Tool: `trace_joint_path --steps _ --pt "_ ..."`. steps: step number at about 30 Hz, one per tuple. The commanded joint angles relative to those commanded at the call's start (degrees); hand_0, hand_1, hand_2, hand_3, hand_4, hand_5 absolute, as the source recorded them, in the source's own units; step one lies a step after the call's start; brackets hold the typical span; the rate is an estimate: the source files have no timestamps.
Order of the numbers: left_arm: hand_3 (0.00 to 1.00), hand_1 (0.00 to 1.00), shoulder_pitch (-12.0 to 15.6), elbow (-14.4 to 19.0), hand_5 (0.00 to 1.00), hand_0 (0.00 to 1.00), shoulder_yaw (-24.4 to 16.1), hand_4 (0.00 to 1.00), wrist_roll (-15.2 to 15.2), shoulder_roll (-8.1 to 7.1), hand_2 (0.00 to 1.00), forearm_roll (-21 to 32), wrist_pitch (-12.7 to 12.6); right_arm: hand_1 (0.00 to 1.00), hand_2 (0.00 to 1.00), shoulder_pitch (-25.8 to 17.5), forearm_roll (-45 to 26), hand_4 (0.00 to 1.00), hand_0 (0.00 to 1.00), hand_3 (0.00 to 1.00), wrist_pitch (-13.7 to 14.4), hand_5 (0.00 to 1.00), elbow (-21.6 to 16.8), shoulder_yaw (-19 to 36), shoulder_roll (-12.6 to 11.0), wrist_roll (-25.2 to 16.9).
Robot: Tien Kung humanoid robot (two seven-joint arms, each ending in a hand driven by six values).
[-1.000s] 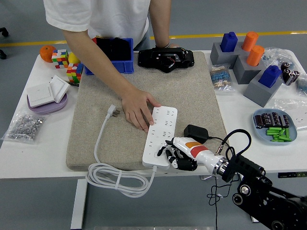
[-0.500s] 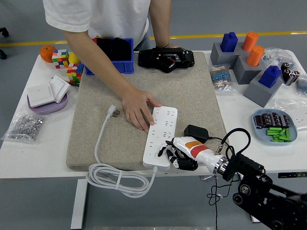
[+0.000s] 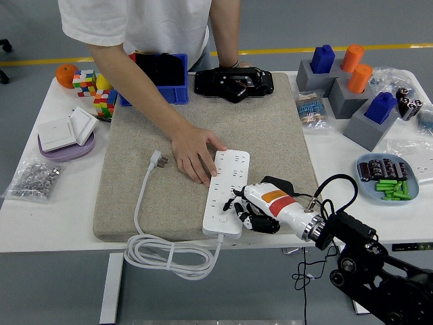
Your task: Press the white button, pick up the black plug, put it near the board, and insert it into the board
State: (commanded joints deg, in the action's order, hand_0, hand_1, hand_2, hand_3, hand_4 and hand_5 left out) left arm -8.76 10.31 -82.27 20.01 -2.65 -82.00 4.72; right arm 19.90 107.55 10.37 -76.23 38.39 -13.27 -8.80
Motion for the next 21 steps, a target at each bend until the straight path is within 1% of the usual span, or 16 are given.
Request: trace_joint_path --steps 7,8,11,13,14,15,19,20,21 --pt "0.734 0.710 0.0 0.0 0.544 0.773 0.0 0.646 0.0 0.03 0.663 0.2 0.0 0.002 0.039 -1.9 -0.2 0.258 0.002 0.536 0.7 0.002 -4.3 4.9 -0.5 0.1" --pt "0.733 0.710 0.0 0.0 0.543 0.773 0.0 0.646 0.0 0.05 0.663 0.3 0.0 0.067 0.142 -2.5 -1.0 0.285 0.087 0.562 0.7 0.002 -5.0 6.5 -0.5 0.4" --pt "0.733 0.710 0.0 0.0 0.543 0.773 0.0 0.646 0.0 0.04 0.663 0.2 0.0 0.067 0.142 -3.4 -3.3 0.285 0.087 0.562 0.5 0.002 -5.6 9.1 -0.7 1.0" --pt "0.733 0.710 -0.1 0.0 0.543 0.773 0.0 0.646 0.0 0.03 0.663 -0.1 0.0 0.067 0.142 -4.0 -6.0 0.285 0.087 0.562 -0.3 0.002 -5.7 10.6 -0.8 1.7" --pt "0.733 0.710 -0.1 0.0 0.543 0.773 0.1 0.646 0.0 0.02 0.663 0.0 0.0 0.067 0.142 -4.4 -7.6 0.285 0.087 0.562 -1.2 0.002 -5.5 11.5 -0.8 2.5" --pt "0.733 0.709 -0.1 0.0 0.544 0.773 0.1 0.647 0.0 0.01 0.663 0.0 0.0 0.684 0.651 -4.6 -8.8 0.939 0.691 0.741 -1.8 0.135 -5.3 12.0 -0.8 3.0" --pt "0.733 0.709 -0.1 0.0 0.544 0.773 0.3 0.647 0.0 0.03 0.663 0.1 0.0 0.684 0.651 -5.3 -12.8 0.939 0.691 0.741 -4.0 0.135 -4.0 13.7 -0.6 4.3" --pt "0.734 0.709 -0.1 0.0 0.542 0.773 0.3 0.646 0.0 0.01 0.663 0.2 0.0 0.855 0.827 -5.4 -13.9 0.998 0.849 0.835 -4.6 0.264 -3.3 14.0 -0.5 4.6" --pt "0.734 0.709 -0.1 0.0 0.542 0.773 0.4 0.646 0.1 0.00 0.663 0.2 0.1 0.855 0.827 -5.4 -14.6 0.998 0.849 0.835 -4.9 0.264 -2.9 14.1 -0.4 4.8"
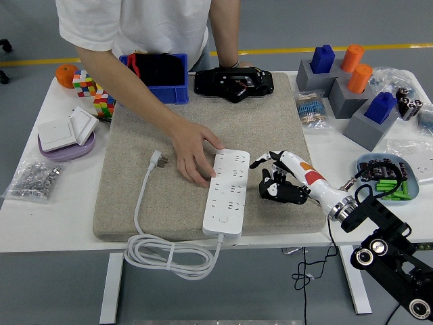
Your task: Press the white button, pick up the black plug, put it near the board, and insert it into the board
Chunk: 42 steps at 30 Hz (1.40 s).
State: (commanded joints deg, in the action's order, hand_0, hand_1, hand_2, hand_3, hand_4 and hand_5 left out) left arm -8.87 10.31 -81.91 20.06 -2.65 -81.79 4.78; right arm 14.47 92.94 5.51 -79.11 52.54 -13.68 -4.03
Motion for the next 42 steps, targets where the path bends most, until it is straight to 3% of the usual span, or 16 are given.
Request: trace_joint_path --steps 5,6,11,12,23,24,35,36,42 --pt "0.734 0.709 -0.1 0.0 0.542 0.773 0.1 0.646 0.0 -0.09 0.663 -0.2 0.1 0.855 0.827 -0.2 -3.8 0.998 0.849 0.835 -2.5 0.264 2.3 0.1 0.4 1.7" --pt "0.733 0.709 -0.1 0.0 0.543 0.773 0.1 0.647 0.0 -0.12 0.663 -0.2 0.1 0.905 0.900 -0.3 -3.9 0.998 0.897 0.922 -2.7 0.473 2.4 0.0 0.4 1.9" --pt "0.733 0.709 -0.1 0.0 0.543 0.773 0.2 0.647 0.1 -0.19 0.663 -0.3 0.2 0.905 0.900 -0.1 -2.9 0.998 0.897 0.922 -2.2 0.473 3.3 0.2 0.7 1.5" --pt "0.734 0.709 0.0 0.0 0.542 0.773 0.2 0.647 0.1 -0.19 0.663 -0.2 0.2 0.844 0.826 -0.1 -2.7 0.998 0.870 0.885 -2.2 0.388 3.5 0.3 0.7 1.4" --pt "0.734 0.709 0.1 0.0 0.543 0.773 0.5 0.648 0.0 -0.12 0.663 0.0 0.3 0.835 0.811 0.3 -0.8 0.998 0.861 0.860 0.4 0.340 6.7 0.0 0.9 -1.5" --pt "0.734 0.709 0.1 0.0 0.541 0.773 0.5 0.649 0.0 -0.11 0.663 0.0 0.3 0.784 0.759 0.3 -0.7 0.998 0.819 0.807 0.4 0.235 6.9 0.0 0.9 -1.6" --pt "0.734 0.709 -0.1 0.0 0.541 0.773 0.4 0.649 0.0 0.03 0.663 0.3 0.2 0.764 0.741 1.3 -1.3 0.998 0.789 0.782 2.5 0.180 10.8 -1.0 1.2 -4.4" --pt "0.733 0.709 -0.1 0.0 0.542 0.773 0.5 0.650 -0.1 0.04 0.663 0.3 0.2 0.698 0.684 1.4 -1.3 0.951 0.743 0.692 2.7 0.087 11.1 -1.1 1.2 -4.7" --pt "0.733 0.710 -0.1 0.0 0.544 0.774 0.5 0.651 -0.1 0.10 0.663 0.4 0.2 0.698 0.681 1.8 -1.5 0.955 0.724 0.681 3.1 0.108 12.6 -1.6 1.5 -5.1"
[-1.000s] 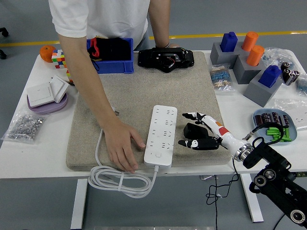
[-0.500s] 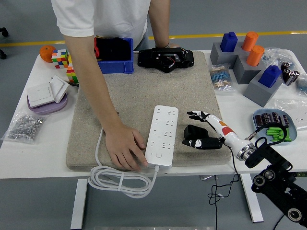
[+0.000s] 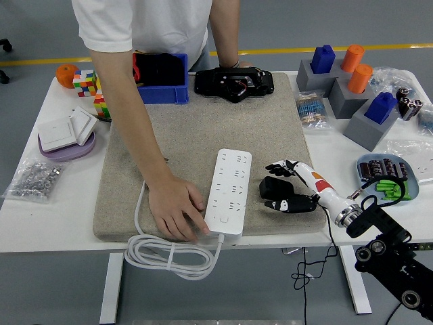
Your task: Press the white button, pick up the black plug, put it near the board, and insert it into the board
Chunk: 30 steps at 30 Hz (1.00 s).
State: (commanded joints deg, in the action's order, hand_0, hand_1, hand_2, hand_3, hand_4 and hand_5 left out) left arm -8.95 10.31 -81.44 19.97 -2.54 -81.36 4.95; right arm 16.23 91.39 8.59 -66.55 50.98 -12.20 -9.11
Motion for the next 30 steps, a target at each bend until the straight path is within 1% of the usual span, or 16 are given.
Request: trace_joint_path --steps 11,12,17,18,23,24,29,30 --pt "0.733 0.710 0.0 0.0 0.544 0.773 -0.1 0.651 0.0 0.07 0.664 0.0 0.0 0.685 0.672 0.5 -0.7 0.941 0.709 0.664 0.8 0.108 1.8 -0.4 0.4 -0.9" --pt "0.733 0.709 0.0 0.0 0.545 0.773 -0.1 0.652 0.0 0.07 0.665 0.0 0.0 0.628 0.604 0.5 -0.8 0.868 0.630 0.631 0.9 0.060 1.9 -0.4 0.5 -0.9" --pt "0.733 0.709 -0.1 0.0 0.545 0.773 -0.1 0.652 -0.1 0.06 0.665 0.0 0.0 0.628 0.604 0.5 -1.1 0.868 0.630 0.631 1.0 0.060 2.4 -0.5 0.4 -1.2" --pt "0.732 0.709 -0.1 0.0 0.544 0.773 -0.1 0.651 -0.1 0.06 0.665 0.0 0.0 0.577 0.578 0.5 -1.1 0.832 0.573 0.618 1.1 0.035 2.5 -0.5 0.4 -1.3" --pt "0.732 0.709 -0.1 0.0 0.544 0.773 -0.1 0.651 -0.1 0.08 0.665 0.1 0.0 0.577 0.578 0.6 -1.2 0.832 0.573 0.618 1.4 0.035 2.9 -0.6 0.4 -1.5" --pt "0.733 0.709 -0.1 0.0 0.545 0.773 -0.1 0.651 -0.1 0.09 0.665 0.1 0.0 0.537 0.558 0.6 -1.2 0.774 0.530 0.611 1.4 0.002 3.0 -0.7 0.5 -1.6" --pt "0.733 0.709 0.0 0.0 0.545 0.773 -0.2 0.651 -0.1 0.10 0.665 0.1 0.0 0.537 0.558 0.7 -1.3 0.774 0.530 0.611 2.0 0.002 3.5 -0.9 0.5 -2.2" --pt "0.733 0.709 0.0 0.0 0.544 0.773 -0.2 0.651 -0.1 0.11 0.665 0.1 0.0 0.461 0.508 0.7 -1.3 0.723 0.493 0.593 2.1 0.002 3.5 -0.9 0.5 -2.4"
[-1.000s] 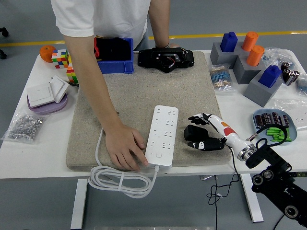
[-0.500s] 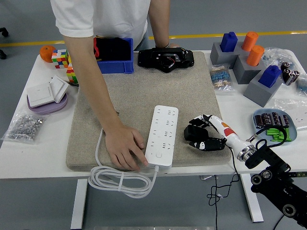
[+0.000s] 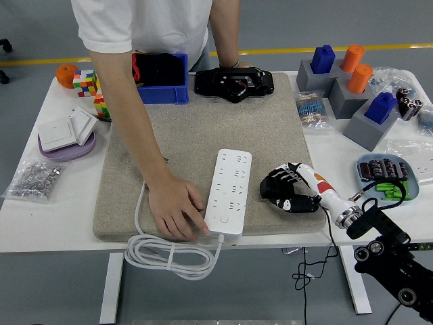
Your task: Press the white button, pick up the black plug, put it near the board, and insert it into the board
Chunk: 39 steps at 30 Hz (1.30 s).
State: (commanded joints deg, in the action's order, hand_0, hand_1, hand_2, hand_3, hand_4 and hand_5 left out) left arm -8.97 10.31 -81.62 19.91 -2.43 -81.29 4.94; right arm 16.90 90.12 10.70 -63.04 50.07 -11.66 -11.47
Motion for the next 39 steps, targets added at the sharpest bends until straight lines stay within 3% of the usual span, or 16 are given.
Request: trace_joint_path --steps 5,6,14,27,39 --pt "0.733 0.709 0.0 0.0 0.544 0.773 -0.1 0.651 0.0 0.02 0.665 0.0 0.0 0.461 0.508 0.0 0.2 0.723 0.493 0.593 1.1 0.002 0.2 -0.4 0.1 -1.4" --pt "0.733 0.710 0.0 0.0 0.545 0.773 -0.1 0.650 0.0 0.03 0.665 0.0 0.0 0.326 0.399 0.0 0.2 0.730 0.401 0.547 1.3 0.002 0.2 -0.5 0.0 -1.6" --pt "0.733 0.710 0.0 0.0 0.546 0.772 -0.2 0.650 0.0 0.02 0.665 0.0 0.0 0.307 0.389 -0.3 1.2 0.717 0.389 0.553 2.7 0.002 -2.5 0.4 -0.1 -2.8" --pt "0.733 0.711 0.0 0.0 0.546 0.773 -0.3 0.651 0.1 -0.08 0.664 -0.1 0.1 0.302 0.386 0.8 4.3 0.743 0.382 0.555 3.9 0.002 -10.1 -2.3 -0.2 -0.4" --pt "0.733 0.710 -0.1 0.0 0.547 0.773 0.0 0.650 0.2 -0.40 0.665 -0.3 0.2 0.296 0.383 4.5 9.3 0.748 0.375 0.553 5.3 0.002 -8.7 -7.3 1.3 1.4"
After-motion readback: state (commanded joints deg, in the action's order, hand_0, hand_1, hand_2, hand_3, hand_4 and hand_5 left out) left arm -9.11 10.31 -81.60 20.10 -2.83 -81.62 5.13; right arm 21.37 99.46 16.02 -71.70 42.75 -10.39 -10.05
